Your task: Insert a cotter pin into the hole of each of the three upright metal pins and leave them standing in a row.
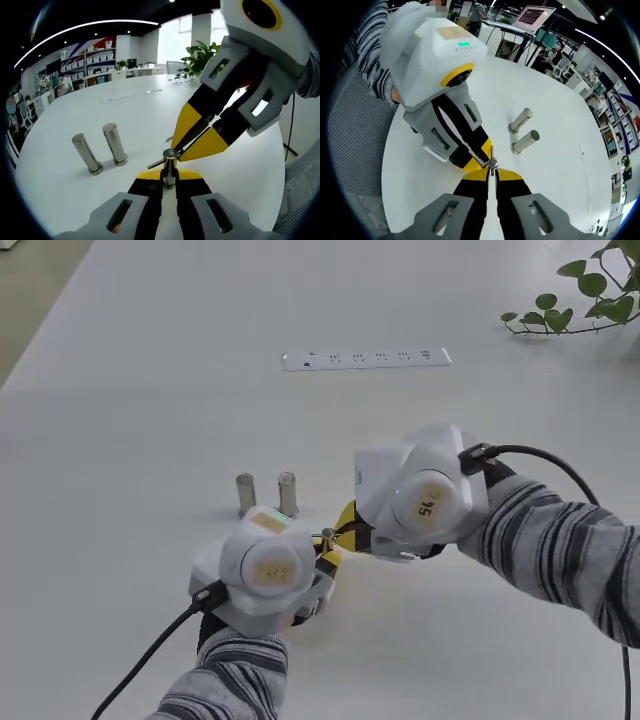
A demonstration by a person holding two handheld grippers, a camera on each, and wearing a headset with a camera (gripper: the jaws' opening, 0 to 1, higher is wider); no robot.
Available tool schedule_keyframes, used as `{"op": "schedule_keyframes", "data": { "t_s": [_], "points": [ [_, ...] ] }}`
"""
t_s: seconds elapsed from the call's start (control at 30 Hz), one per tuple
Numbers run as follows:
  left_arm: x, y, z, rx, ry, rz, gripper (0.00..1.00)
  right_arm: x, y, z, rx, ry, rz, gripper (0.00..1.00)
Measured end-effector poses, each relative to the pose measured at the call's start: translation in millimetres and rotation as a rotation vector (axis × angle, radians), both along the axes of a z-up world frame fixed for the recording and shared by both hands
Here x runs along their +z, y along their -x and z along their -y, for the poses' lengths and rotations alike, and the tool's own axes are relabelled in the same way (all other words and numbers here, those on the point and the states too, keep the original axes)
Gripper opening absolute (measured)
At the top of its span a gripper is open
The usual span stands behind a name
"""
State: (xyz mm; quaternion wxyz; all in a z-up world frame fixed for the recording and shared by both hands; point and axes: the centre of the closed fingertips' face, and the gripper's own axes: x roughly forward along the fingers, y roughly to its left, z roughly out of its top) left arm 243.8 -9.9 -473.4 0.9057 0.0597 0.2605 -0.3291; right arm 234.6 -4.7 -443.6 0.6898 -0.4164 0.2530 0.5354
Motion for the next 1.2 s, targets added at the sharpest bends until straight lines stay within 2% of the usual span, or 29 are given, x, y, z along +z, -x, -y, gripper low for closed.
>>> {"op": "schedule_keyframes", "data": {
  "t_s": [0.33,0.93,1.2],
  "points": [
    [-0.3,-0.6,-0.1,0.008,0.004,-0.004,0.05,5.8,2.0,6.0,-0.021,-0.008,-0.008,0.01],
    [0.6,-1.2,-0.5,0.012,0.004,-0.005,0.05,3.2,0.5,5.0,-0.042,-0.029,-0.032,0.0],
    [0.2,0.5,-1.3,0.011,0.004,-0.012,0.05,5.3,-0.1,4.9,-0.083,-0.075,-0.035,0.02]
  ]
}}
